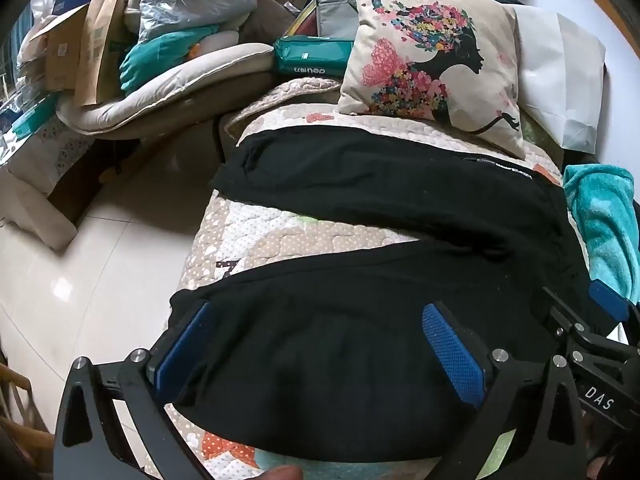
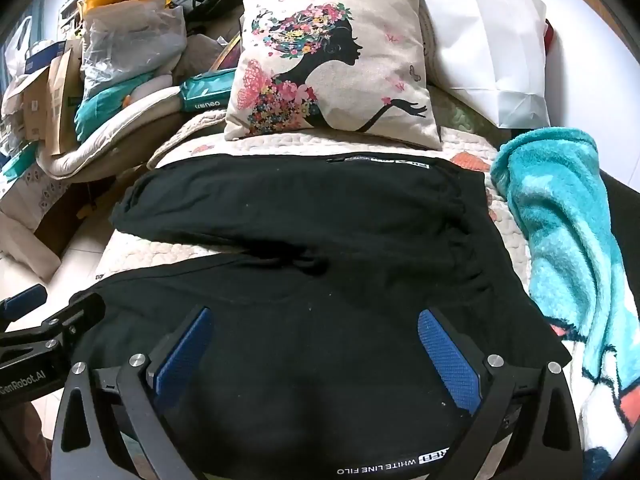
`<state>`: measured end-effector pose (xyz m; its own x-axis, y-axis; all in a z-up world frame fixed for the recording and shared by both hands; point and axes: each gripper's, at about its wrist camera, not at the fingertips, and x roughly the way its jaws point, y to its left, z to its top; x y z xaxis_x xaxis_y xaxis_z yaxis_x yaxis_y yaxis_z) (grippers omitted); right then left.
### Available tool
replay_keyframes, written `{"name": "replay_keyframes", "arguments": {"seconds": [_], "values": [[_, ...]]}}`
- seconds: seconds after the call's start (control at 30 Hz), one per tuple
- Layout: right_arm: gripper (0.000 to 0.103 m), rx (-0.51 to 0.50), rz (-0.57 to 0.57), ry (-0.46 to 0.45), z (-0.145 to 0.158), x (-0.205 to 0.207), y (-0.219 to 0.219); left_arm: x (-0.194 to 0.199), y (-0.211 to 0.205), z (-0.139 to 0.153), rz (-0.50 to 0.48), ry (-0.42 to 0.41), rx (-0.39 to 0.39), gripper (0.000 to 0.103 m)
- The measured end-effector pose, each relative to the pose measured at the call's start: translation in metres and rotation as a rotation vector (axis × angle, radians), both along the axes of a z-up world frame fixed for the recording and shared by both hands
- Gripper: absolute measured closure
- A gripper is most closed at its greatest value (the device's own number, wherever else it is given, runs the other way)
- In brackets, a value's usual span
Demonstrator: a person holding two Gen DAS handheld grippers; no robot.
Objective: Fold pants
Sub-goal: 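Lower both grippers onto the black pants waistband and grasp it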
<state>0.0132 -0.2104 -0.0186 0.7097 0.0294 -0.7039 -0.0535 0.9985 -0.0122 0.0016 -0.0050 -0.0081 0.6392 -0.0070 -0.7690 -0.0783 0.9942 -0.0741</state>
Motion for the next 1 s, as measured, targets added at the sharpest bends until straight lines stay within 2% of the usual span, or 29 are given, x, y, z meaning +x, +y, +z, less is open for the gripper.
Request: {"name": "replay_keyframes", "arguments": {"seconds": [0.23,0.73,0.87,1.0], "values": [[0.0,0.006,-0.007,0.004,-0.001,0.001,0.0,0.002,-0.002,-0.011,-0.002,0.025,0.018,0.0],[0.0,0.017,-0.019,0.012,-0.003,0.003,-0.007,0.013,0.008,-0.05,0.047,0.189,-0.008,0.0],[0.0,0.022,-0.021,0.015,-0.004,0.003,-0.008,0.013,0.004,-0.061,0.051,0.223,0.048,0.0],[0.0,0.026,-0.024,0.018,-0.004,0.003,-0.008,0.011,0.002,-0.063,0.047,0.207,0.07,0.0]]}}
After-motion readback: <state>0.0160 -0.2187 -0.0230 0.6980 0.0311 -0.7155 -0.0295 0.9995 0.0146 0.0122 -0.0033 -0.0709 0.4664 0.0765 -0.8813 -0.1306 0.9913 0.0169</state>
